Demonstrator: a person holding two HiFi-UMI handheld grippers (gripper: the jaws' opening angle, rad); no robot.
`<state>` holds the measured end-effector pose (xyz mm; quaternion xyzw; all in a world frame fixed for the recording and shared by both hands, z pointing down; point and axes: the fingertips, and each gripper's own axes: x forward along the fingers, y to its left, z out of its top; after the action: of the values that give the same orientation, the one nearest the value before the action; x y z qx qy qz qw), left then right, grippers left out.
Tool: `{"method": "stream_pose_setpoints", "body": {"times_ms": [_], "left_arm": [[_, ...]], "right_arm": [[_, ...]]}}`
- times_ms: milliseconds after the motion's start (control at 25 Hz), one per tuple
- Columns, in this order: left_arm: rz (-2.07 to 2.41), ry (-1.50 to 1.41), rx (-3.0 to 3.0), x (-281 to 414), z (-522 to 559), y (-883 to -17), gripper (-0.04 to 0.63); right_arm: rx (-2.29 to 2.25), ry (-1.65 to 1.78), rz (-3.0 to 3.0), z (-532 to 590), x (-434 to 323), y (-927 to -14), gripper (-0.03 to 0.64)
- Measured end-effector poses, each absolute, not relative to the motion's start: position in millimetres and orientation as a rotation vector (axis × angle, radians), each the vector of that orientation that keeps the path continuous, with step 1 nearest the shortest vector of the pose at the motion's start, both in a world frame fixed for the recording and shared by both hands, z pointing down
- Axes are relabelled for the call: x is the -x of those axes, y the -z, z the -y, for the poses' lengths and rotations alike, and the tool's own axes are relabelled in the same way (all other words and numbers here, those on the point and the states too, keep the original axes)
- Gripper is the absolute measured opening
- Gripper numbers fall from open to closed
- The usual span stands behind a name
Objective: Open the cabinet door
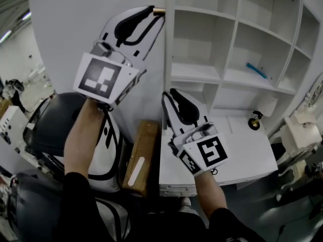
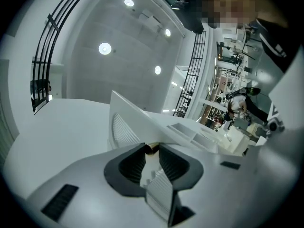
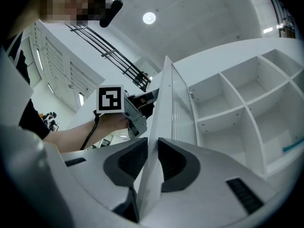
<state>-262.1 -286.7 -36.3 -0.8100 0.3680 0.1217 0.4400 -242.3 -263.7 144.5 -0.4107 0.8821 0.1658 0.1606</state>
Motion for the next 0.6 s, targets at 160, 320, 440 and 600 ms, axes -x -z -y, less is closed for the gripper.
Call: {"method": "stream_pose_setpoints", "body": {"times_ms": [160, 320, 440, 600], "left_arm": [[-0.884, -0.400, 2.013, 291.3, 302.2, 23.8, 0.098], [-0.866, -0.430, 1.995, 314.2, 299.5, 22.3, 0.098], [-0.908, -0.458, 2.027, 320.8, 294.6, 20.7, 0.070], [-0.956, -0.537, 2.111, 329.4, 296.5, -4.7, 0.048]], "right_arm": [[1.208, -0.504, -2.503, 266.4, 265.3, -144.8, 0.084], [1.236, -0.529, -2.492, 267.6, 290.2, -147.5, 0.087], [1.250, -0.536, -2.476, 266.4, 292.3, -147.4, 0.089], [1.262, -0.543, -2.465, 263.5, 290.4, -150.6, 0.089]]}}
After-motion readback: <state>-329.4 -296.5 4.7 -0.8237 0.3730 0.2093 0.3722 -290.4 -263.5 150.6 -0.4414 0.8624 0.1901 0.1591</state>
